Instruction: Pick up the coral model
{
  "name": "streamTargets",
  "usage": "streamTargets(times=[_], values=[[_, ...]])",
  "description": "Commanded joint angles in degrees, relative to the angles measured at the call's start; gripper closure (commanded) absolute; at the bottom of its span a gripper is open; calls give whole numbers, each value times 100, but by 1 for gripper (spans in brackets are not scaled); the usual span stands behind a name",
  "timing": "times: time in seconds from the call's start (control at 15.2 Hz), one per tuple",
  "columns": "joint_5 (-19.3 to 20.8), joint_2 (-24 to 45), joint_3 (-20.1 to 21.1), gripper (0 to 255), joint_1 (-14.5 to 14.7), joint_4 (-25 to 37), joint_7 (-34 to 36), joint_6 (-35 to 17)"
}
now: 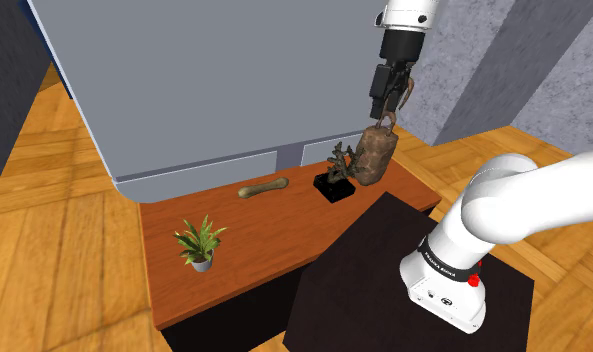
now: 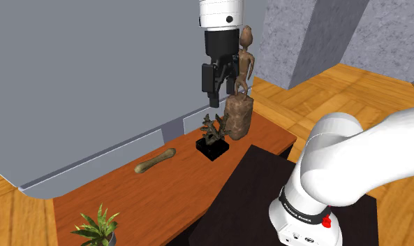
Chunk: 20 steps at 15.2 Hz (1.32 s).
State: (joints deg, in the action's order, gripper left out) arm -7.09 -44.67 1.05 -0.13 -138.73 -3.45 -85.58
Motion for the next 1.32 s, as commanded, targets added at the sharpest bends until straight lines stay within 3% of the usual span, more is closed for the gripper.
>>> streamTargets(times=[0.0, 0.66, 1.25], values=[[0, 0, 0, 0, 0, 0, 0, 0], [600, 275, -544, 0, -469, -1407, -617, -2118], [1018, 1514, -1173, 0, -891, -1989, -1178, -4376]])
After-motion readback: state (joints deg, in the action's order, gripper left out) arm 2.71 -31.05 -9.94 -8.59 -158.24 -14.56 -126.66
